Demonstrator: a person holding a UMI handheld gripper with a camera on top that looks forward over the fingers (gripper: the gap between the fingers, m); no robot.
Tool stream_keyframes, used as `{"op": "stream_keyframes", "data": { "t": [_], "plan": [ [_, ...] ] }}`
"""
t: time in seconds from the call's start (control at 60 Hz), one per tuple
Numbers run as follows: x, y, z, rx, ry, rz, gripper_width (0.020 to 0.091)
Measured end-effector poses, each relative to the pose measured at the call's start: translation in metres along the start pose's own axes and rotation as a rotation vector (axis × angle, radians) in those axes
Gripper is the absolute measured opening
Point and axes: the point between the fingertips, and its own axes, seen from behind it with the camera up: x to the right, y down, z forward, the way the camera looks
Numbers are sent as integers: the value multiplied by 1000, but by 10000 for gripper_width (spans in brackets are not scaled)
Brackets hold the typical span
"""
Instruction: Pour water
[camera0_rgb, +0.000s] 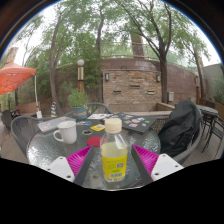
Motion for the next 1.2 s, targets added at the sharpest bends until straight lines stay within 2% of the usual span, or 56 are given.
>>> {"op": "stream_keyframes", "data": {
  "t": [0.033,0.067,0.083,0.133,0.267,0.35,0.483,0.5,0.55,0.733,0.783,0.8,0.9,0.983,1.0,1.05,1.117,1.2],
  "plan": [
    [2,-4,11,21,-3,-1,832],
    [3,-7,20,37,-3,1,798],
    [3,-8,24,44,-5,3,756],
    [2,-8,34,58,-20,3,525],
    [-5,-11,44,113,-77,-5,481],
    [-5,-7,54,75,-103,22,442],
    [1,-9,66,-68,-96,89,417],
    [3,-12,68,-82,-92,98,397],
    [14,-23,73,-100,-66,83,400],
    [44,-137,113,-40,72,-237,400],
    [27,-166,129,-22,70,-393,402],
    [25,-188,132,-18,61,-449,401],
    [-29,-221,162,42,95,-964,399],
    [-75,-216,192,115,185,-1491,396],
    [-80,-223,184,116,168,-1589,398],
    [-110,-193,203,136,117,-1767,398],
    [-121,-164,218,75,-2,-1980,396],
    [-124,-137,218,34,-64,-2187,398]
  ]
}}
